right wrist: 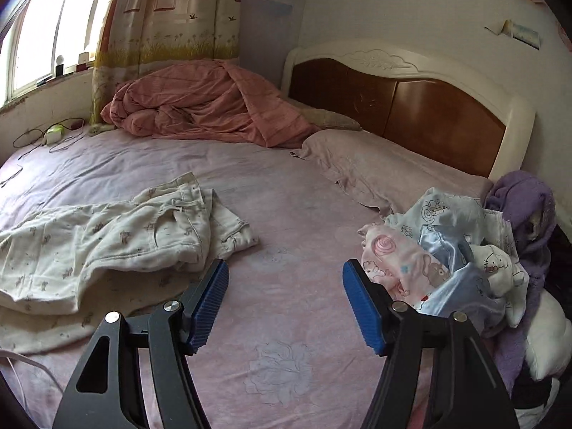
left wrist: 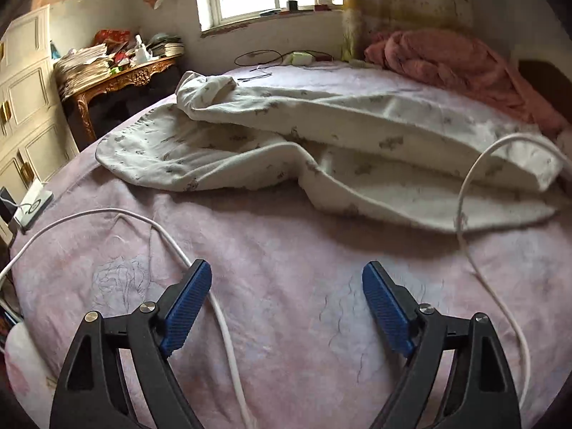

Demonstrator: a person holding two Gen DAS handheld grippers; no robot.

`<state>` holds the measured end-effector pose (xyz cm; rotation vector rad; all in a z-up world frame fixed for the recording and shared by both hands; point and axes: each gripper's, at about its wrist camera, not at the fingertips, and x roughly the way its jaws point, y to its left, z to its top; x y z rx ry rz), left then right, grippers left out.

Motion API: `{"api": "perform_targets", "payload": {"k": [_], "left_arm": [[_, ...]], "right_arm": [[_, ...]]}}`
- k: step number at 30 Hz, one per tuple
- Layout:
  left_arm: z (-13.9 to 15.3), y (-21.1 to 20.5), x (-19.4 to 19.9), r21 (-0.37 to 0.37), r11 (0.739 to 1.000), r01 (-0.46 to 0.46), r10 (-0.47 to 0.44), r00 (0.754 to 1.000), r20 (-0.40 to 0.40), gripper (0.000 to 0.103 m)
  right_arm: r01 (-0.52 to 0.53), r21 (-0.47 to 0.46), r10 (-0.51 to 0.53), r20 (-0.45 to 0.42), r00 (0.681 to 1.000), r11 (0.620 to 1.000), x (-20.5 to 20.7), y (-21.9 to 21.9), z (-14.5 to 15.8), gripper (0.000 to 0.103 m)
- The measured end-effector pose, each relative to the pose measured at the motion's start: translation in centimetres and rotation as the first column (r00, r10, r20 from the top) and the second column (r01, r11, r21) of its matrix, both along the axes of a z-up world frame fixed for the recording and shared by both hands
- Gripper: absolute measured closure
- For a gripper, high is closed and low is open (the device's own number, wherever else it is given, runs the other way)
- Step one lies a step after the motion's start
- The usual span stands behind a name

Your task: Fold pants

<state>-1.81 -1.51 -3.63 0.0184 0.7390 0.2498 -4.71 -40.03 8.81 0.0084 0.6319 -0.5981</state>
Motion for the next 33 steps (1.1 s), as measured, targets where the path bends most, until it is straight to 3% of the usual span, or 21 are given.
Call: {"api": "perform_targets", "payload": {"k": [3, 7, 9, 12, 15, 17, 20, 23, 24, 25, 29, 31, 33], "left_arm": [[-0.5, 0.8, -1.7, -0.009, 1.000, -0.005, 0.005, 1.000, -0.007, 0.016], [-1.2, 1.1, -5.1, 0.057, 0.998, 0.025, -0.026, 1.000, 0.011, 0.013], [-1.0, 1.5, -6.3, 0.053, 0.998, 0.028, -0.028, 1.000, -0.005, 0.013], [0.8, 2.1, -7.5, -0.004, 0.999, 0.033, -0.033, 0.999, -0.031, 0.018], [3.9, 1.5, -8.4, 0.010, 0.998, 0.061, -0.062, 0.996, 0.060, 0.018], [6.1, 0.6, -7.8, 0.032, 0.995, 0.096, -0.099, 0.990, 0.105, 0.018], [9.3, -0.2, -6.1, -0.002, 0.992, 0.128, -0.125, 0.973, 0.193, 0.015], [11.5, -2.1, -3.7, 0.034, 0.985, 0.170, -0.173, 0.949, 0.264, 0.014], [12.2, -2.9, -2.9, 0.052, 0.978, 0.200, -0.206, 0.936, 0.284, 0.010], [12.6, -3.9, -2.3, 0.071, 0.973, 0.221, -0.232, 0.926, 0.297, 0.001], [12.8, -7.9, -0.2, 0.114, 0.940, 0.322, -0.342, 0.885, 0.317, 0.000], [12.0, -9.6, 0.9, 0.129, 0.932, 0.338, -0.362, 0.883, 0.300, 0.000], [11.3, -10.6, 2.1, 0.070, 0.930, 0.360, -0.364, 0.885, 0.290, 0.000]], "right_arm": [[0.001, 0.012, -0.001, 0.019, 1.000, 1.000, -0.4, -0.5, 0.0, 0.035], [0.004, 0.053, -0.006, 0.042, 0.999, 0.999, -0.6, -1.3, 0.2, 0.035], [0.000, 0.056, -0.003, 0.046, 0.999, 0.998, -0.6, -1.7, 0.4, 0.035], [-0.014, 0.043, 0.011, 0.059, 0.998, 0.999, -0.7, -1.3, 0.6, 0.035], [-0.065, 0.064, 0.059, 0.090, 0.994, 0.996, -0.8, -0.9, 0.8, 0.033], [-0.102, 0.074, 0.094, 0.101, 0.990, 0.992, -0.3, -0.6, 0.7, 0.032], [-0.131, 0.090, 0.121, 0.113, 0.986, 0.987, 0.6, -0.2, 0.7, 0.032], [-0.172, 0.139, 0.153, 0.139, 0.978, 0.975, 1.5, -0.1, 0.5, 0.032], [-0.185, 0.158, 0.163, 0.146, 0.976, 0.970, 1.8, 0.0, 0.3, 0.032], [-0.207, 0.183, 0.182, 0.146, 0.972, 0.961, 2.3, 0.0, -0.1, 0.031], [-0.283, 0.288, 0.265, 0.099, 0.959, 0.915, 4.7, 0.1, -2.8, 0.030], [-0.300, 0.347, 0.286, 0.092, 0.954, 0.889, 5.9, 0.0, -4.3, 0.030], [-0.311, 0.434, 0.297, 0.103, 0.949, 0.845, 7.0, -0.4, -6.0, 0.030]]}}
